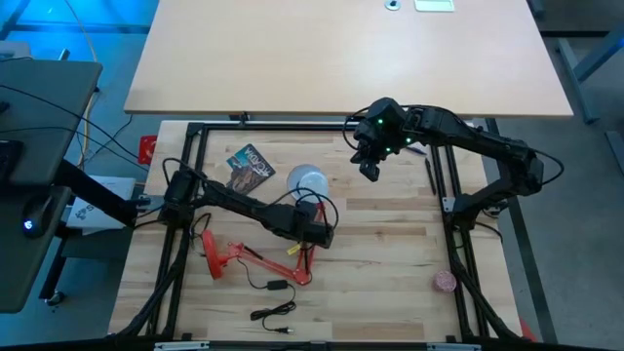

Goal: Screw lightbulb
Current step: Insert the lightbulb into the red lamp

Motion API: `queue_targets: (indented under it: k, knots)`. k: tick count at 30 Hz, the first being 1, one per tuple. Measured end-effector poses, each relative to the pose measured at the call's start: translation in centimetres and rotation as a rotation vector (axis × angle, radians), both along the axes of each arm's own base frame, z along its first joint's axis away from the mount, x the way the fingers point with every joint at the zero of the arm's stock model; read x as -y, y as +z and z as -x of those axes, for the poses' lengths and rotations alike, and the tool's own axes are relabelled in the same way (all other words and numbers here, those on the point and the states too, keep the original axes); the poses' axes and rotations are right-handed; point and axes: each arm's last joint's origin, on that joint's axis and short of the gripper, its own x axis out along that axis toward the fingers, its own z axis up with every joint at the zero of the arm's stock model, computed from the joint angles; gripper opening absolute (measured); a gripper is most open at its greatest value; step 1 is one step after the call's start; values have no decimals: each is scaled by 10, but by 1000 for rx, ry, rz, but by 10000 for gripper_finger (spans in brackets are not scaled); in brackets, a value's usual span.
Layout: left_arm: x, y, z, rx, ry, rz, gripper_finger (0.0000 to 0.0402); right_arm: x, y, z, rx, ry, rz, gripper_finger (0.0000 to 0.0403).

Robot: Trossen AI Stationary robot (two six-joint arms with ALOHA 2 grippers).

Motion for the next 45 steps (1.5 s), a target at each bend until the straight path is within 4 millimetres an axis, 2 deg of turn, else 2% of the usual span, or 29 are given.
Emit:
queue_targets:
  k: [7,17,19,23,29,31,33,35,39,42,45]
  knots:
    - [2,-7,-2,-10,-36,39,0,-20,15,-1,10,194,46,0]
    - [0,1,-2,11,-57,41,0,-53,5,-29,32,418,94,0]
    - [1,5,-1,25,-62,37,0,-51,2,-31,19,416,95,0]
    - [3,19,5,36,-86,-28,0,-36,3,-29,25,368,120,0]
    - [4,54,11,124,-173,-77,0,-16,-4,-28,76,338,62,0]
    - [4,69,18,140,-198,-110,0,-15,-14,-28,53,327,21,0]
    - [2,94,32,167,-185,-169,0,-19,-25,-30,46,332,2,0]
    - [-1,117,50,171,-161,-251,0,-27,-36,-34,45,327,-24,0]
    - [-18,147,87,97,-79,-397,0,-44,-49,-46,93,253,-38,0]
    - [-37,158,110,7,-25,-436,0,-57,-52,-55,126,162,-36,0]
    - [-54,147,122,-83,-11,-420,0,-69,-51,-66,106,119,-56,0]
